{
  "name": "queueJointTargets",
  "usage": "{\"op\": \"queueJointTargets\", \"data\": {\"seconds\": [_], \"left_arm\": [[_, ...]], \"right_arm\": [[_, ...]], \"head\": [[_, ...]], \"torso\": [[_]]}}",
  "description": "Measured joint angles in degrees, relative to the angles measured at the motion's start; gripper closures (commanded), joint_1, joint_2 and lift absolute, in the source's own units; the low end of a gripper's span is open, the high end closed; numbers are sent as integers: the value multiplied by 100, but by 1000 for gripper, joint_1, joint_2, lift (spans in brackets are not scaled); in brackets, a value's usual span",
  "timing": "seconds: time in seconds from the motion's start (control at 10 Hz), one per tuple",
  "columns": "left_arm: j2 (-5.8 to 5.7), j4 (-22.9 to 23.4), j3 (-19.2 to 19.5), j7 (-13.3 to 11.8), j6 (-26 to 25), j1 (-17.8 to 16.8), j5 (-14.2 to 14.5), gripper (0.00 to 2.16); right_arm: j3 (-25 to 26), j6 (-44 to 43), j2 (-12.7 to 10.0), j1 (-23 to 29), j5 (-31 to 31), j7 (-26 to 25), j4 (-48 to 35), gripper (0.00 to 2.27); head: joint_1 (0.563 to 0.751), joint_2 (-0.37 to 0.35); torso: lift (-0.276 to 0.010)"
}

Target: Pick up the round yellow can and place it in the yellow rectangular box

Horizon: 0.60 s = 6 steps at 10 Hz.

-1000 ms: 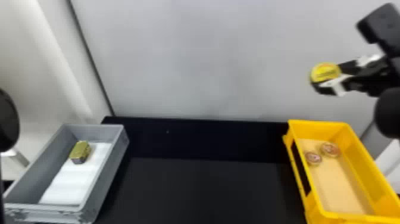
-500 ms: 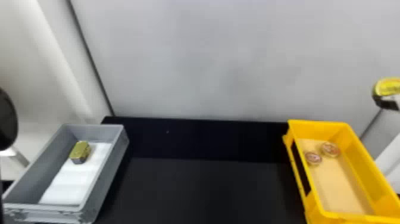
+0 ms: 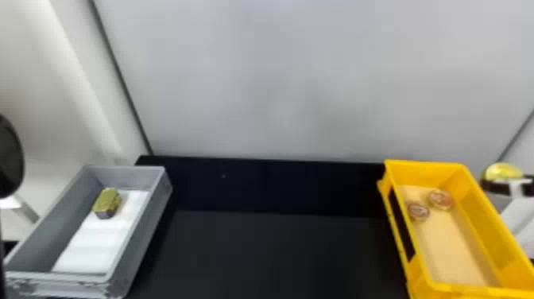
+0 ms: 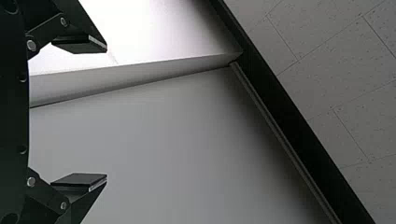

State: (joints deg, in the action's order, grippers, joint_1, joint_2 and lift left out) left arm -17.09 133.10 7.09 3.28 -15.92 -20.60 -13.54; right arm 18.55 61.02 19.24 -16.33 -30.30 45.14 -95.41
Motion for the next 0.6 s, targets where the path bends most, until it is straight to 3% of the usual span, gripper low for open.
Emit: {"op": "queueJointTargets", "data": {"seconds": [0.6], "left_arm": [[3, -41, -28, -10, 66, 9, 0, 277]], "right_arm": [[-373, -959, 6, -596, 846, -513, 3004, 736]], "head": [[663, 54]], "torso": [[-10]]}}
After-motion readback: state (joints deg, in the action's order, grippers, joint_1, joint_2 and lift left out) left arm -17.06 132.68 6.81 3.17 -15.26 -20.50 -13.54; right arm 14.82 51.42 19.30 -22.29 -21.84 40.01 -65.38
